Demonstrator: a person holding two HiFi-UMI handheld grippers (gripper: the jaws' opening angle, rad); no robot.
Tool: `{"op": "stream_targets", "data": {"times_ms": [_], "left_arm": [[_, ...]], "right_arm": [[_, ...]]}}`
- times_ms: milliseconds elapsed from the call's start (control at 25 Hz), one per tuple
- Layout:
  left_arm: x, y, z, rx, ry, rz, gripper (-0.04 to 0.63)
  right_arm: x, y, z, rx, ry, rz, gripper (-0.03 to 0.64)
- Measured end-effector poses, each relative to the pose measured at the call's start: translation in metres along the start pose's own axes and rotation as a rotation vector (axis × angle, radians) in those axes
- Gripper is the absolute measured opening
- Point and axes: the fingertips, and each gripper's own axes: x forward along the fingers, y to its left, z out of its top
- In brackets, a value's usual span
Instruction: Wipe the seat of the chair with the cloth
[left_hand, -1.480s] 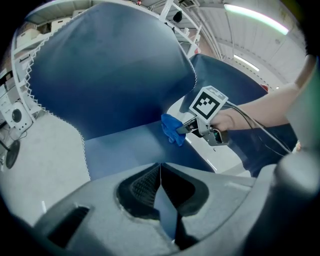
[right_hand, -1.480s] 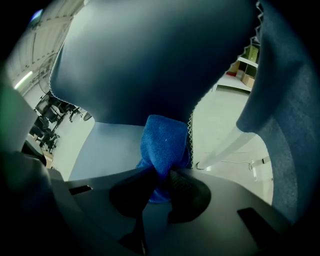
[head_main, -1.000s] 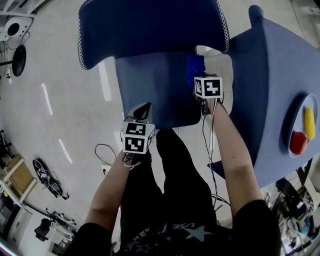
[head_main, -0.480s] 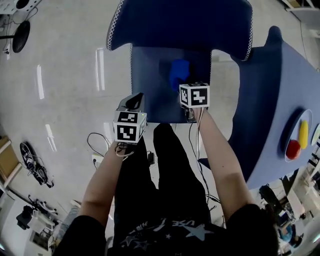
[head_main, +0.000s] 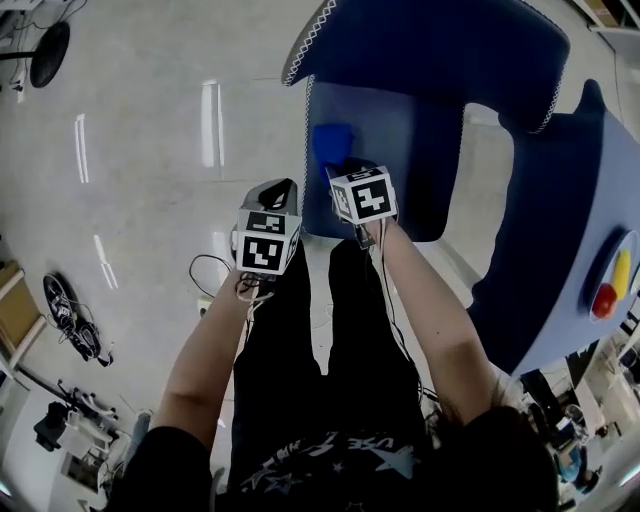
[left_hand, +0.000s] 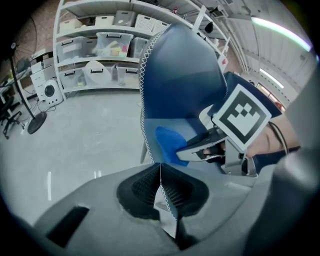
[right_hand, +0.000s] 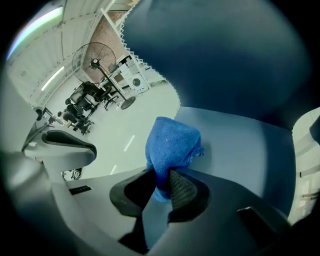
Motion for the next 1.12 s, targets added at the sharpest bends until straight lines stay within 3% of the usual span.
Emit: {"op": "stream_targets", "data": {"times_ms": [160,320,680,1120], "left_arm": [[-0.003,0.014,-0.010,-0.020,0.007,-0.004,0.021],[-0.006,0.019,-0.020,0.006,0.026,-0.016,0.021],[-0.010,-0.007,-0.028,0.065,0.054,-0.059,0.021],[0.008,-0.070,-0.031,0.136,0.079,-0.089,0.021]], "right_arm": [[0.016,0.011,0.003,-0.006,0.011,-0.010,0.067],[0.023,0.011,0.000,-0.018,0.031,-0.037,0.067],[0.016,0.002,-0.014,-0.031,0.050,-0.090,0.067],[-0.028,-0.072,-0.069,0.038,0.074,-0.169,0.067]]}}
